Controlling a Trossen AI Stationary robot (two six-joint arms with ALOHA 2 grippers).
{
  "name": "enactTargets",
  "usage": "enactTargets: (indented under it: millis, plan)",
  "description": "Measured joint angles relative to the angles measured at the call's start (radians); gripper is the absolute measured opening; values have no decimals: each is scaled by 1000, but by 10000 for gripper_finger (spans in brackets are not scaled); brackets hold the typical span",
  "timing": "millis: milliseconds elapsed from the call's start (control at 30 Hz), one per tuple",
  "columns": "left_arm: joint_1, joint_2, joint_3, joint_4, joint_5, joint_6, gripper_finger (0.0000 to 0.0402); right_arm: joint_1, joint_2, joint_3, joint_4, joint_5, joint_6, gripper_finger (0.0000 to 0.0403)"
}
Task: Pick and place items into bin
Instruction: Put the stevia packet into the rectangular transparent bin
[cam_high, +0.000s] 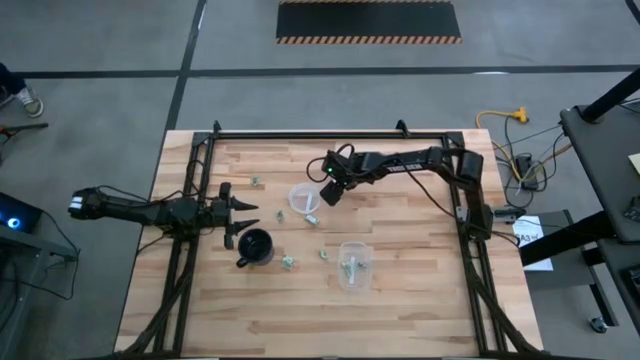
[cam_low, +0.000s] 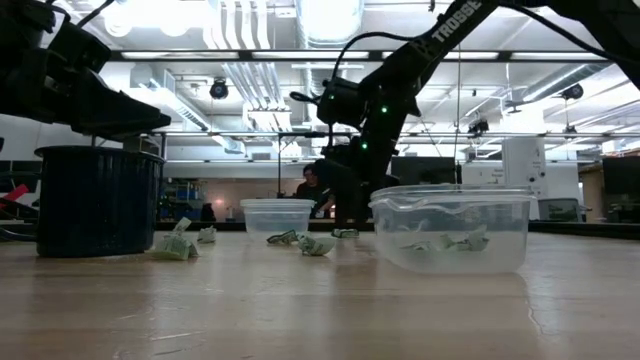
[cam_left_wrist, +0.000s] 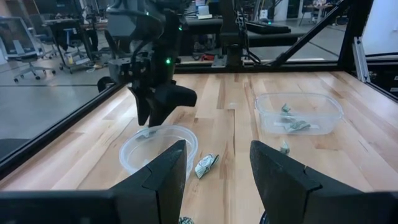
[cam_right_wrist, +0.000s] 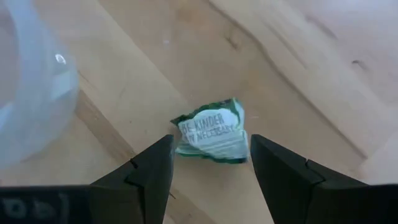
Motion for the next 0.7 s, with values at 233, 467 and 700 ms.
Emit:
enactTargets:
  millis: [233,467,700]
  plan:
    - [0,-1,0,0,0,0,162,-2,51,16,2,4,8,201]
    - [0,-1,0,0,0,0,162,-6,91,61,-29,-4,-41,199]
    - [0,-1,0,0,0,0,162,-6,85,68,-33,-12,-97,121]
